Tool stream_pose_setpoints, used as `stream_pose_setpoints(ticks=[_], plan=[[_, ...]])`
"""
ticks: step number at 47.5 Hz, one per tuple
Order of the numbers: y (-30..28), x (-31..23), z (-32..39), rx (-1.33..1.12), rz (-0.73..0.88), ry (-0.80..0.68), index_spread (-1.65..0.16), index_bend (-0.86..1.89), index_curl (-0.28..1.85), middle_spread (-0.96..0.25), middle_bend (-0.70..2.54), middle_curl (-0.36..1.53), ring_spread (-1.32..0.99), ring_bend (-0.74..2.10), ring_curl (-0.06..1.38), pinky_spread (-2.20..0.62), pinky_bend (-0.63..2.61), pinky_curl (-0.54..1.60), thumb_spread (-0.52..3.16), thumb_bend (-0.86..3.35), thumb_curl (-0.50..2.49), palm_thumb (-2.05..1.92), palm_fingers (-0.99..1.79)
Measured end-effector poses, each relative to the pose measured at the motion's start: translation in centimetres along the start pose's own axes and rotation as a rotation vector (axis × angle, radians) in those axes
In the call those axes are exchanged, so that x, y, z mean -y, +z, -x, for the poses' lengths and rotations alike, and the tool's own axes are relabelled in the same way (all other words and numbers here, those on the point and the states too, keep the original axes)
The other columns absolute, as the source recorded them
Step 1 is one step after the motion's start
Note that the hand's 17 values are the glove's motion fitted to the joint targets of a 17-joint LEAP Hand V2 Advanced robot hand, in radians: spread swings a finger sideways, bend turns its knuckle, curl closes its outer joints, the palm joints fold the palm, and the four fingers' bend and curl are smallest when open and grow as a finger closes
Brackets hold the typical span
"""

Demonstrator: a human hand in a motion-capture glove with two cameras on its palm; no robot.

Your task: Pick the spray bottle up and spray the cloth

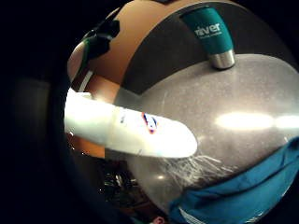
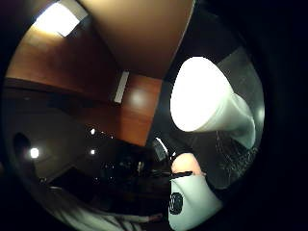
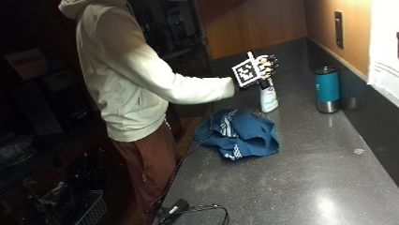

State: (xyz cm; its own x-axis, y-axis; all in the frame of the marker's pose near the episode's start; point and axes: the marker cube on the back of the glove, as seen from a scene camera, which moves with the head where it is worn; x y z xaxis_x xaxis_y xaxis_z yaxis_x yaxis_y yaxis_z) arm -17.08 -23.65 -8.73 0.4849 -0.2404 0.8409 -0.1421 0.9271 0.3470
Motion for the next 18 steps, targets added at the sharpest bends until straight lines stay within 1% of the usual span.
stream_pose_setpoints(ticks=[7,15,18], plan=[[-2.9,-1.1,0.0,-0.058,-0.025,0.015,-0.32,0.08,0.29,-0.06,0.19,0.37,-0.08,0.38,0.34,0.05,0.48,0.38,0.79,-0.05,0.5,0.67,0.34],[-5.4,-2.0,0.8,-0.043,-0.064,0.027,-0.32,0.11,0.26,-0.05,0.19,0.37,-0.07,0.4,0.34,0.09,0.48,0.37,0.82,-0.04,0.46,0.67,0.33],[-6.0,-2.8,1.1,-0.034,-0.054,0.025,-0.32,0.11,0.25,-0.05,0.19,0.37,-0.07,0.41,0.34,0.1,0.47,0.37,0.83,-0.04,0.44,0.67,0.32]])
